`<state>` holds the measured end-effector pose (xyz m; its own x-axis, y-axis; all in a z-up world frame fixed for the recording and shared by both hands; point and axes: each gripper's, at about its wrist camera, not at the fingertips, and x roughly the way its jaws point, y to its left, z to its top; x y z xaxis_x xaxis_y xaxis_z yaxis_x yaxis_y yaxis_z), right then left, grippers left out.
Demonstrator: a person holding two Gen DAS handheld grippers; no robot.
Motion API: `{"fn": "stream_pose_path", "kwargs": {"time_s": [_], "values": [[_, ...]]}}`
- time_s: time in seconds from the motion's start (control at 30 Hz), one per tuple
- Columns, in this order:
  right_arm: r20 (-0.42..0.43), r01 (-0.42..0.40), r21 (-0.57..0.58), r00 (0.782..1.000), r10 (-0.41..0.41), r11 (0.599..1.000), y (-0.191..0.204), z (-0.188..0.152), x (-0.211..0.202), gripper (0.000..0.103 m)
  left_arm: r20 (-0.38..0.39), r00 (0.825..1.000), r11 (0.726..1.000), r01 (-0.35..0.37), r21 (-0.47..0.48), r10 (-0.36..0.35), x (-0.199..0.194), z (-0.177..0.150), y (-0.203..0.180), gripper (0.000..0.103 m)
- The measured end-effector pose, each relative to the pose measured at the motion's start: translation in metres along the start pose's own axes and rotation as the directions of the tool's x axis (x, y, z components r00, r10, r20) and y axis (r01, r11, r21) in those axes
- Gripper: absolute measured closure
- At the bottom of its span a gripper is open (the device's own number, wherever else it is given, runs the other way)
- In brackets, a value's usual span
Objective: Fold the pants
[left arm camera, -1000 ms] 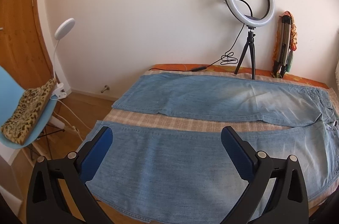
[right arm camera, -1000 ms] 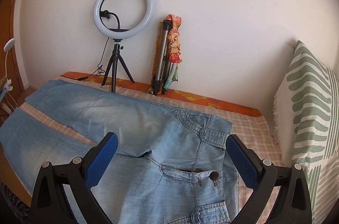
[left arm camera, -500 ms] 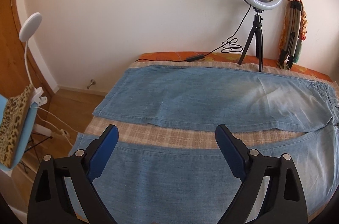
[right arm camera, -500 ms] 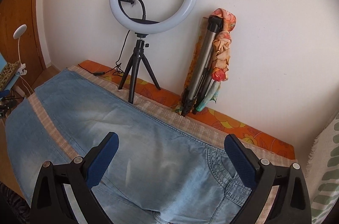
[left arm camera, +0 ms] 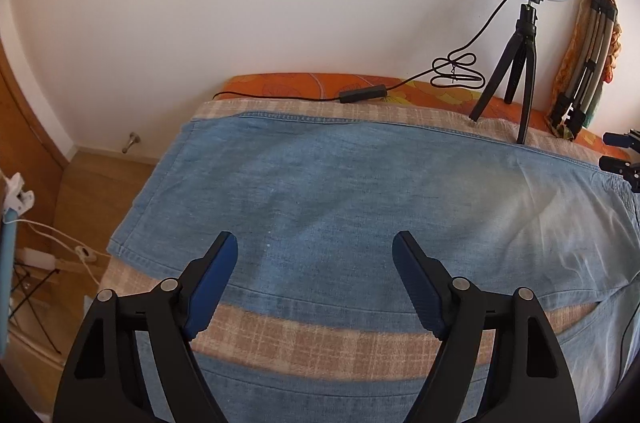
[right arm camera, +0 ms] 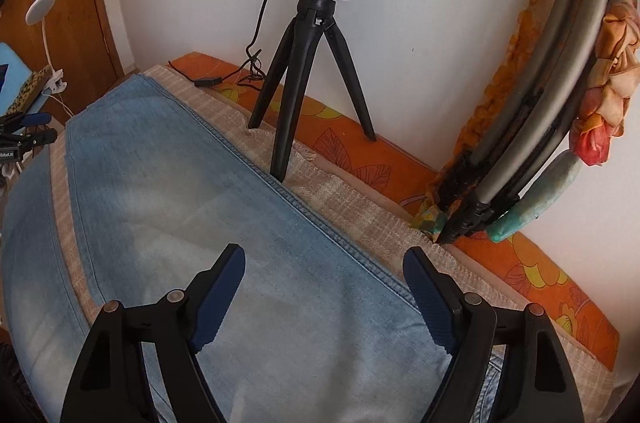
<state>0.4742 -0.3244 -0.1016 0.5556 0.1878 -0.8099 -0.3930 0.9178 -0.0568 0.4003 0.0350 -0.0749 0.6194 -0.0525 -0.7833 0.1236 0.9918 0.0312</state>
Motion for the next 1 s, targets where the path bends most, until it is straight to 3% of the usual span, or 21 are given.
{"fn": "stream_pose_path", "kwargs": {"time_s": [0.3, 0.63, 0.73, 0.9, 1.0], "values": [[-0.063, -0.057, -0.054, 0.997, 0.054, 0.997, -0.001, 0.011, 0.060, 0.031, -0.063, 0.996, 0.997, 0.057, -0.055, -0.060, 0.057, 0.020, 0.002, 0.023], [-0.125, -0.117, -0.047, 0.986, 0.110, 0.992, 0.001, 0.014, 0.090, 0.047, -0.087, 0.995, 0.997, 0.035, -0.062, -0.041, 0.083, 0.020, 0.005, 0.030], [-0.119, -0.116, -0.034, 0.987, 0.112, 0.993, 0.002, 0.012, 0.091, 0.060, -0.099, 0.994, 0.996, 0.038, -0.078, -0.045, 0.089, 0.018, 0.008, 0.030], [-0.111, -0.113, -0.031, 0.988, 0.109, 0.993, 0.004, 0.010, 0.086, 0.092, -0.127, 0.991, 0.996, 0.034, -0.083, -0.044, 0.103, 0.013, 0.011, 0.030], [-0.081, -0.083, -0.058, 0.994, 0.078, 0.995, 0.016, 0.009, 0.075, 0.100, -0.126, 0.991, 0.996, 0.038, -0.086, -0.049, 0.104, 0.014, 0.012, 0.030]]}}
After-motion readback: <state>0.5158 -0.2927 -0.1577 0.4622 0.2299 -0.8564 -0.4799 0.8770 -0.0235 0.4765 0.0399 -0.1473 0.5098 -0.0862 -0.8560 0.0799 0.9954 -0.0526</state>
